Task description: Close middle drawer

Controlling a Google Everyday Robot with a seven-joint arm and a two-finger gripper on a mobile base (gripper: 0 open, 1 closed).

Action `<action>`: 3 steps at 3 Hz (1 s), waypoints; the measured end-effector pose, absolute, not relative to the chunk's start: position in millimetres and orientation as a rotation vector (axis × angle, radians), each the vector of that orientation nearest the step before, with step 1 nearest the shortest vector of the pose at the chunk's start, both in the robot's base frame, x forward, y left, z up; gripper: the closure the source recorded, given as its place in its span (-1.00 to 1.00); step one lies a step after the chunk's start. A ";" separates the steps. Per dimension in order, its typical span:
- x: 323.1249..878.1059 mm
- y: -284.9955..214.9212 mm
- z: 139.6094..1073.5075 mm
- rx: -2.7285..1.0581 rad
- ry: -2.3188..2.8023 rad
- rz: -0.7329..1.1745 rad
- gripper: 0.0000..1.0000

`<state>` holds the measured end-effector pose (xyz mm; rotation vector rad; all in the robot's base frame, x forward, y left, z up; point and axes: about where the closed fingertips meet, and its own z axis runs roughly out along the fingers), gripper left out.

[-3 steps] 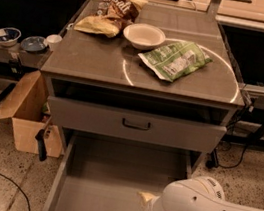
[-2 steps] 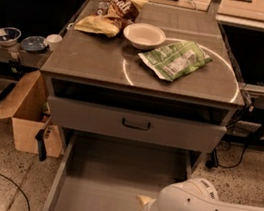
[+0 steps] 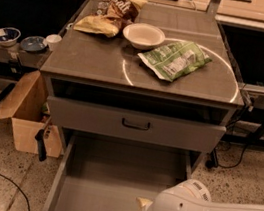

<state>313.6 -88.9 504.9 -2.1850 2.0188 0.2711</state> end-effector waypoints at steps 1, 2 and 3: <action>318.1 -89.8 504.6 -2.145 2.049 0.185 -1.00; 328.8 -90.7 505.5 -2.119 2.038 0.079 -1.00; 335.7 -90.0 497.9 -2.076 2.082 0.047 -1.00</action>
Offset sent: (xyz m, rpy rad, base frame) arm 0.0260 0.0161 -0.0266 -0.0897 -0.1877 -0.2458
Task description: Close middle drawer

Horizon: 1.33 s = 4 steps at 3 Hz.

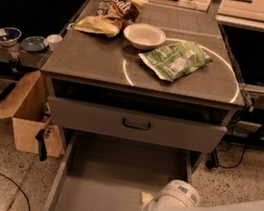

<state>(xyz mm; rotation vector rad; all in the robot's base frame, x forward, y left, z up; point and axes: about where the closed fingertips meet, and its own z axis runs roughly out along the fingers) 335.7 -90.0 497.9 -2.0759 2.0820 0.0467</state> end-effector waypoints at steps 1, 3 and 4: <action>337.1 -89.7 476.1 -2.053 2.155 0.055 -1.00; 323.9 -84.5 403.9 -2.068 2.318 0.128 -1.00; 323.9 -84.5 403.9 -2.068 2.318 0.128 -1.00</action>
Offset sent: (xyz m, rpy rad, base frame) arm -0.0187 0.0204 -0.1263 -0.0860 0.1808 -0.1058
